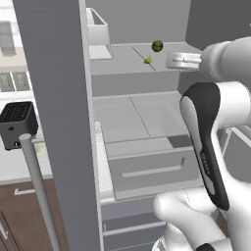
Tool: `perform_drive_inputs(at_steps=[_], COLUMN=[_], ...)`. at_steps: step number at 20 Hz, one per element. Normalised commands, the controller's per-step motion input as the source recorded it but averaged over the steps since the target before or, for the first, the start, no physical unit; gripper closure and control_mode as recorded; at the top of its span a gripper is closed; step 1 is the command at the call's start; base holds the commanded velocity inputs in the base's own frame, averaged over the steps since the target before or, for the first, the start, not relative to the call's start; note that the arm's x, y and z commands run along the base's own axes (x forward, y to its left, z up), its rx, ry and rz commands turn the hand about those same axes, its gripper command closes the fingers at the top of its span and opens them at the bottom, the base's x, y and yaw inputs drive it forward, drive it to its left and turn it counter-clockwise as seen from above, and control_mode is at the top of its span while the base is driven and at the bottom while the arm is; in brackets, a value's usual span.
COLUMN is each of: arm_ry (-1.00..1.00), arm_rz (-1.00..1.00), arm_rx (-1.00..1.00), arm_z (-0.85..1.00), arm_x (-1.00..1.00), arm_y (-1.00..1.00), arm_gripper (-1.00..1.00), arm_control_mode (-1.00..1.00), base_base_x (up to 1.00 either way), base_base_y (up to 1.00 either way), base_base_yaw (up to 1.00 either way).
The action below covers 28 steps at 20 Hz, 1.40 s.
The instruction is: Grab a lemon wedge from the fridge and one ice cube from the ice bowl, and put them in the glass of lemonade.
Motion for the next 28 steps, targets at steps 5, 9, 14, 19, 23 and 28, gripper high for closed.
perform_drive_inputs(at_steps=[5,9,14,19,23,28], arm_ry=[0.14,0.0,0.0,0.0,0.0,0.11], arm_rz=[0.0,0.0,0.0,0.0,0.0,0.0], arm_rx=[-0.01,0.0,0.0,0.0,0.0,-0.02], arm_z=[0.36,-0.34,-0.52,-0.3,0.04,-0.01], arm_x=[0.17,0.48,0.44,0.48,0.45,0.76], arm_y=[-0.11,0.0,0.0,0.0,0.0,0.0], arm_gripper=[-1.0,-1.0,-1.0,-1.0,-1.0,-1.0], arm_control_mode=[-1.0,-1.0,-1.0,-1.0,-1.0,-1.0], base_base_x=[0.0,0.0,0.0,0.0,0.0,0.0], base_base_y=[0.0,0.0,0.0,0.0,0.0,0.0], base_base_yaw=[0.0,0.0,0.0,0.0,0.0,0.0])
